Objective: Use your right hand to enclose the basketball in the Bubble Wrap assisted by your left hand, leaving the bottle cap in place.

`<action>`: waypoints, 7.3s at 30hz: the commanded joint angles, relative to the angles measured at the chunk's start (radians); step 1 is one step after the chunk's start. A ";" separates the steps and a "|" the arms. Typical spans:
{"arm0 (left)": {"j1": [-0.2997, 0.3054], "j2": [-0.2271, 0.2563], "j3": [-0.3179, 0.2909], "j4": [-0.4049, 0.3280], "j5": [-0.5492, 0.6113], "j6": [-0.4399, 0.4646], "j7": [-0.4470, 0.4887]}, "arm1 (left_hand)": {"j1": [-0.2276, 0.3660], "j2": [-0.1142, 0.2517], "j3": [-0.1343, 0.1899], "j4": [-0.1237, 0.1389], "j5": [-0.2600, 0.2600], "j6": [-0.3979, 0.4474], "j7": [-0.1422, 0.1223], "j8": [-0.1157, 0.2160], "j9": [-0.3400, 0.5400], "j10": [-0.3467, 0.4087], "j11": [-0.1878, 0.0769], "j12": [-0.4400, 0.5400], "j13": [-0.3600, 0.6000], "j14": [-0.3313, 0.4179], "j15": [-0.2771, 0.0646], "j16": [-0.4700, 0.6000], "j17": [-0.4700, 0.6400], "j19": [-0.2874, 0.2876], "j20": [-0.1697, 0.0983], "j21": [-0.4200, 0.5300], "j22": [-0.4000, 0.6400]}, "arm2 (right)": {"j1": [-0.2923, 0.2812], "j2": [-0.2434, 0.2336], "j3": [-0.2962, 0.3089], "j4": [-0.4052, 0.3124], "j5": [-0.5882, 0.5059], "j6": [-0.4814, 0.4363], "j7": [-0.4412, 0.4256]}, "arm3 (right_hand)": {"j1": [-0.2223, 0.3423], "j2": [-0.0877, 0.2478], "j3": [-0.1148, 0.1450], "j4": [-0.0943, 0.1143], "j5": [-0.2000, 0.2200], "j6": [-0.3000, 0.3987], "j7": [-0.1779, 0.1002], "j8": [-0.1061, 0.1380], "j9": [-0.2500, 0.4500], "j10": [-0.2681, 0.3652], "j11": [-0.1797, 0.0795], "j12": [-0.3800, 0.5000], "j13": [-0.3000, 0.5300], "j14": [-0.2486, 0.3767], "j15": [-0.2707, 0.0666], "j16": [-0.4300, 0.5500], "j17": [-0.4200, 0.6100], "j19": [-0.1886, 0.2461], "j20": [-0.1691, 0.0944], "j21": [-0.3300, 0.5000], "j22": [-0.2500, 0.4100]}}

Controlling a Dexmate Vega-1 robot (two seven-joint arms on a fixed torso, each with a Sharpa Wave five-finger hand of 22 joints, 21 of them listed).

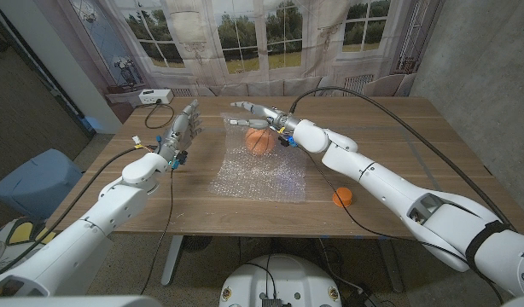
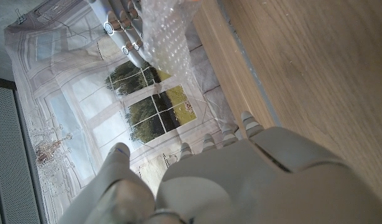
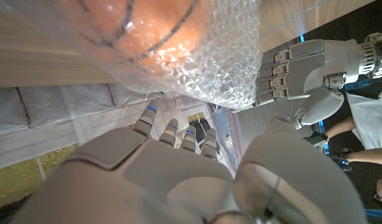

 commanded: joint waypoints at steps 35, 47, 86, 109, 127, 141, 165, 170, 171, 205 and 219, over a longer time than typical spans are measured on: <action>-0.038 -0.005 0.013 0.050 -0.009 -0.001 -0.028 | -0.007 0.002 -0.011 0.002 0.008 -0.102 -0.005 0.006 0.002 -0.044 0.001 0.005 0.000 -0.004 0.005 0.003 0.004 0.003 0.007 -0.003 0.003 | 0.196 0.048 -0.246 0.014 -0.448 -0.416 0.394 | 0.273 -0.006 -0.029 -0.128 0.124 -0.195 -0.055 0.023 0.005 -0.090 -0.012 0.040 0.000 0.146 -0.068 0.062 -0.065 0.540 -0.043 0.086 0.004; -0.039 -0.003 0.015 0.042 -0.006 0.005 -0.023 | -0.007 0.001 -0.014 0.003 0.009 -0.100 -0.006 0.007 0.002 -0.046 0.002 0.005 0.000 -0.005 0.005 0.003 0.004 0.003 0.007 -0.004 0.003 | 0.132 0.025 -0.199 -0.029 -0.462 -0.517 0.325 | 0.466 0.061 -0.020 -0.179 0.164 -0.068 -0.055 0.059 0.014 0.030 -0.092 0.068 -0.001 0.329 -0.201 0.118 -0.045 0.823 -0.286 0.159 0.014; 0.013 0.011 0.000 -0.024 0.001 0.009 0.020 | -0.007 0.001 -0.024 0.008 0.015 -0.101 -0.006 0.006 0.002 -0.047 0.001 0.006 0.000 -0.009 0.004 0.002 0.004 0.002 0.007 -0.005 0.003 | 0.006 -0.066 0.017 -0.113 -0.384 -0.249 -0.252 | 0.873 0.195 0.094 -0.189 0.077 0.461 0.096 0.165 0.048 0.627 0.016 0.255 0.079 1.047 -0.304 0.340 0.148 0.977 -0.429 0.475 0.088; 0.025 0.016 -0.007 -0.042 -0.001 0.028 0.038 | -0.006 0.002 -0.028 0.010 0.018 -0.103 -0.006 0.006 0.002 -0.050 0.001 0.006 0.000 -0.012 0.003 0.001 0.004 0.002 0.007 -0.006 0.003 | 0.209 0.119 -0.048 0.410 -0.446 -0.052 -0.974 | 0.895 0.189 0.106 -0.173 0.053 0.527 0.097 0.182 0.056 0.679 0.011 0.288 0.105 1.075 -0.303 0.318 0.183 0.940 -0.430 0.536 0.107; 0.018 0.018 -0.003 -0.061 -0.002 0.059 0.053 | -0.007 0.003 -0.033 0.013 0.021 -0.104 -0.006 0.006 0.002 -0.052 0.003 0.005 0.000 -0.013 0.004 0.001 0.004 0.001 0.007 -0.007 0.003 | 0.251 0.345 0.360 0.752 -0.821 0.113 -1.240 | 0.899 0.182 0.106 -0.166 0.041 0.537 0.085 0.174 0.058 0.691 0.001 0.302 0.121 1.076 -0.304 0.290 0.196 0.897 -0.429 0.571 0.115; 0.001 0.015 0.019 -0.074 0.006 0.084 0.048 | -0.008 0.004 -0.036 0.016 0.022 -0.105 -0.006 0.006 0.002 -0.053 0.001 0.005 0.000 -0.013 0.004 0.001 0.004 0.001 0.007 -0.007 0.003 | 0.049 0.432 0.729 0.446 -1.098 0.252 -1.240 | 0.909 0.179 0.108 -0.166 0.031 0.586 0.093 0.185 0.060 0.723 -0.005 0.321 0.132 1.082 -0.306 0.269 0.207 0.875 -0.427 0.608 0.123; -0.076 -0.015 0.064 -0.006 0.018 0.081 -0.015 | -0.011 0.008 -0.040 0.022 0.025 -0.107 -0.007 0.005 0.002 -0.054 0.000 0.006 0.000 -0.014 0.003 0.002 0.004 0.000 0.007 -0.008 0.004 | -0.336 0.374 0.745 0.196 -1.126 0.462 -1.240 | 0.903 0.182 0.109 -0.152 0.018 0.633 0.094 0.190 0.063 0.799 -0.006 0.365 0.150 1.119 -0.305 0.254 0.228 0.844 -0.425 0.663 0.127; -0.083 -0.016 0.068 0.009 0.028 0.067 -0.022 | -0.011 0.008 -0.041 0.023 0.025 -0.106 -0.007 0.005 0.002 -0.054 0.000 0.006 0.000 -0.014 0.002 0.002 0.004 0.000 0.007 -0.007 0.004 | -0.380 0.375 0.755 0.171 -1.121 0.470 -1.240 | 0.901 0.182 0.109 -0.150 0.016 0.644 0.095 0.191 0.063 0.810 -0.002 0.373 0.154 1.131 -0.305 0.254 0.234 0.839 -0.425 0.675 0.128; -0.086 -0.021 0.071 0.022 0.044 0.040 -0.025 | -0.010 0.010 -0.041 0.024 0.026 -0.098 -0.004 0.009 0.002 -0.054 0.000 0.006 0.000 -0.009 0.004 0.004 0.004 0.000 0.006 -0.008 0.004 | -0.385 0.376 0.756 0.167 -1.121 0.468 -1.240 | 0.901 0.182 0.109 -0.150 0.015 0.643 0.095 0.190 0.063 0.810 -0.002 0.374 0.155 1.132 -0.305 0.254 0.235 0.839 -0.425 0.677 0.128; -0.333 0.065 0.233 0.046 0.315 0.112 -0.339 | 0.699 -0.011 0.031 -0.126 -0.056 0.439 0.071 0.083 0.020 0.393 -0.032 0.145 0.096 0.398 -0.113 0.105 0.068 0.237 -0.016 0.094 0.024 | -0.331 0.551 0.899 0.126 -1.133 0.673 -1.240 | 0.908 0.178 0.112 -0.152 0.007 0.635 0.097 0.171 0.065 0.799 -0.007 0.381 0.162 1.142 -0.305 0.234 0.249 0.824 -0.426 0.726 0.131; -0.513 0.092 0.347 0.140 0.342 0.092 -0.755 | 0.858 0.070 0.026 -0.145 0.008 0.281 0.206 0.026 0.027 0.187 0.084 0.074 0.148 0.166 0.025 0.024 0.073 0.139 0.006 0.057 0.015 | -0.312 0.537 0.909 0.144 -1.133 0.637 -1.240 | 0.910 0.177 0.113 -0.152 0.004 0.632 0.095 0.164 0.066 0.794 -0.008 0.384 0.166 1.145 -0.304 0.226 0.255 0.815 -0.426 0.743 0.130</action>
